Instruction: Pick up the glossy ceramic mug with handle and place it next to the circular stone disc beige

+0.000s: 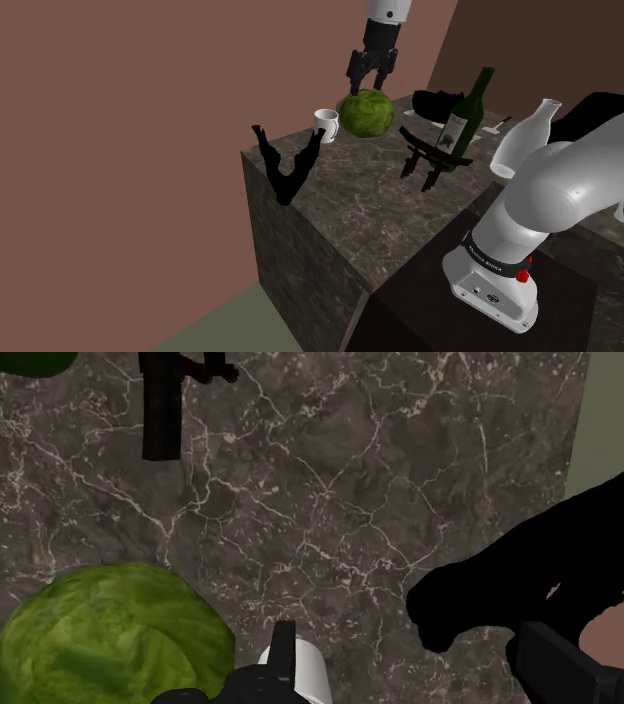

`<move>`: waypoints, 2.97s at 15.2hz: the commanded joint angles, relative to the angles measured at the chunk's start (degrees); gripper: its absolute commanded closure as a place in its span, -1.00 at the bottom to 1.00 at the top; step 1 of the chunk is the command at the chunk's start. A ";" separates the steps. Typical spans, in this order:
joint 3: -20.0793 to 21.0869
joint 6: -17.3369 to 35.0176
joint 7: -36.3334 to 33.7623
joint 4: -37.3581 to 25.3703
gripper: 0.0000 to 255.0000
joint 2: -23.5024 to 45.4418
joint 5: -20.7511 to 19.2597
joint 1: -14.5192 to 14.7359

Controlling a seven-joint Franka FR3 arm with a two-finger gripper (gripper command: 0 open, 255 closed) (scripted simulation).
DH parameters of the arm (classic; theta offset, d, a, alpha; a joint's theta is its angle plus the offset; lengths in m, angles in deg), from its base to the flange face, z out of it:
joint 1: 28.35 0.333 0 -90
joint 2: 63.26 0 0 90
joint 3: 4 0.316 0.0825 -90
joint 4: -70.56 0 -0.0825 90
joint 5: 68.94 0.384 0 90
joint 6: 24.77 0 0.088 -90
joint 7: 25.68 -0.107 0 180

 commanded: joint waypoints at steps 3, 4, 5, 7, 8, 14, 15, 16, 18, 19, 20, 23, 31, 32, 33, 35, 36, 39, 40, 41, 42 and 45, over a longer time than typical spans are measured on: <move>0.16 3.77 1.02 -4.05 -1.00 9.32 -1.61 -0.40; 0.21 4.46 1.19 -5.34 -1.00 11.67 -2.04 -0.47; 0.26 5.08 1.34 -6.70 -1.00 14.02 -2.48 -0.54; 0.35 6.13 1.59 -9.62 -1.00 18.74 -3.41 -0.66; 0.39 6.55 1.69 -11.19 -1.00 21.10 -3.88 -0.71; 0.39 7.61 2.19 -22.14 -1.00 35.38 -6.87 -0.65; 0.35 7.54 2.27 -24.24 -1.00 37.79 -7.36 -0.59; 0.29 7.40 2.37 -26.43 -1.00 40.22 -7.85 -0.50; 0.19 7.11 2.51 -29.38 -1.00 43.35 -8.44 -0.36; 0.16 7.80 2.49 -28.90 -1.00 43.57 -8.48 -0.38; 0.13 8.50 2.46 -28.44 -1.00 43.80 -8.52 -0.39; 0.05 10.57 2.37 -27.13 -1.00 44.56 -8.66 -0.45; -0.02 12.32 2.29 -26.11 -1.00 45.29 -8.78 -0.50; -0.02 12.32 2.29 -26.11 -1.00 45.29 -8.78 -0.50; -0.02 12.31 2.28 -26.11 -1.00 45.29 -8.78 -0.50; -0.02 12.31 2.28 -26.11 1.00 45.29 -8.78 -0.50; -0.02 12.31 2.28 -26.11 1.00 45.29 -8.78 -0.50; -0.02 12.31 2.28 -26.11 1.00 45.29 -8.78 -0.50; -0.02 12.31 2.28 -26.11 1.00 45.29 -8.78 -0.50; -0.02 12.31 2.28 -26.11 1.00 45.29 -8.78 -0.49; -0.02 12.31 2.28 -26.11 1.00 45.29 -8.78 -0.50; 0.02 11.01 2.41 -26.72 1.00 44.60 -8.68 -0.51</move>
